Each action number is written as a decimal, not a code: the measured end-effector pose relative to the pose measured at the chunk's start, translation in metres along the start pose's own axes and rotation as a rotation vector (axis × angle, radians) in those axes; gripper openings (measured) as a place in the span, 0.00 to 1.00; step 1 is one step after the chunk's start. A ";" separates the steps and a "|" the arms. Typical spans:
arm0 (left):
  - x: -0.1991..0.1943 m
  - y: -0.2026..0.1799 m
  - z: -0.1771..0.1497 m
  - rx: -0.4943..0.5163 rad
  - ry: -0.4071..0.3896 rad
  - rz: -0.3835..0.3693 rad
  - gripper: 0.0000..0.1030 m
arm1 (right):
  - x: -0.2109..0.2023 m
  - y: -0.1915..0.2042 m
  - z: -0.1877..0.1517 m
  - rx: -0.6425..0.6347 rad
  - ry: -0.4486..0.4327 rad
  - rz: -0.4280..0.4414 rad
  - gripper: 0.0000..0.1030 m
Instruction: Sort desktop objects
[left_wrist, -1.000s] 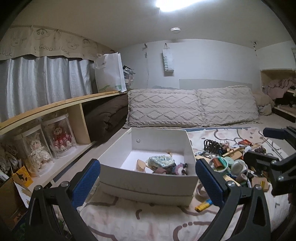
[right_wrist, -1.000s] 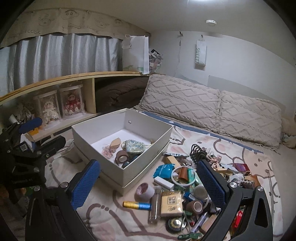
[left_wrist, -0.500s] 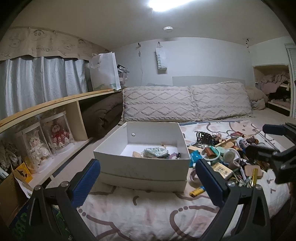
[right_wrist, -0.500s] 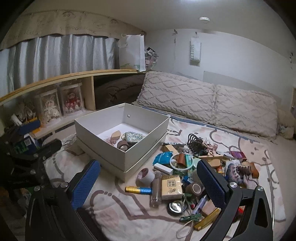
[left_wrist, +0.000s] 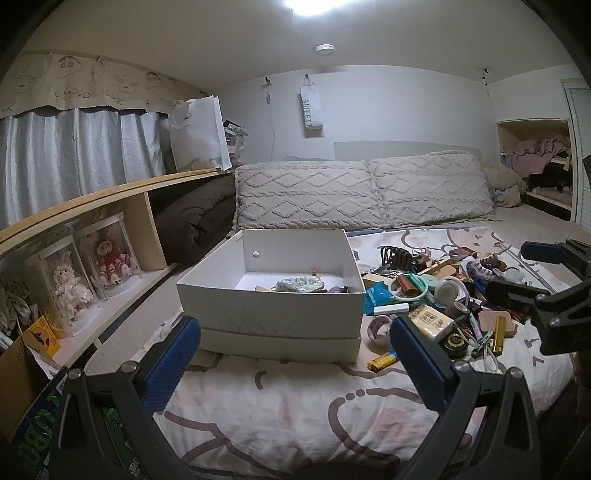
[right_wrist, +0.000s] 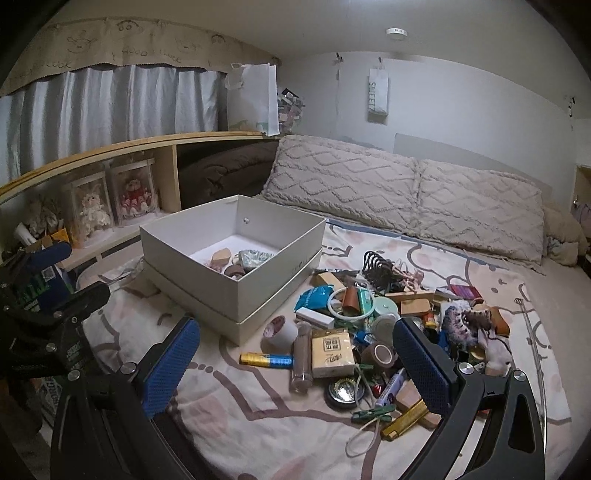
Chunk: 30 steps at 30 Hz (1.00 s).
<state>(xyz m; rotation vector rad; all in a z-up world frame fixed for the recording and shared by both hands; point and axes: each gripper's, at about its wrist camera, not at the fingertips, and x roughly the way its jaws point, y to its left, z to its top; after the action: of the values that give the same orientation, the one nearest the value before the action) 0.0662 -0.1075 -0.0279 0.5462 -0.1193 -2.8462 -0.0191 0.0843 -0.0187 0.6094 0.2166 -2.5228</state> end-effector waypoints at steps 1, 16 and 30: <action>0.000 0.000 0.000 0.000 -0.001 0.000 1.00 | 0.001 0.000 -0.001 0.000 0.003 -0.003 1.00; 0.000 0.002 -0.001 0.002 0.002 0.000 1.00 | 0.005 0.000 -0.004 -0.003 0.018 -0.006 1.00; 0.005 0.001 -0.005 -0.002 0.025 -0.002 1.00 | 0.007 0.003 -0.005 -0.009 0.031 -0.001 1.00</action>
<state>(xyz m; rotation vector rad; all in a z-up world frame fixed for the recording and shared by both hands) 0.0637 -0.1100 -0.0338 0.5813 -0.1120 -2.8405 -0.0211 0.0794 -0.0265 0.6451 0.2397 -2.5131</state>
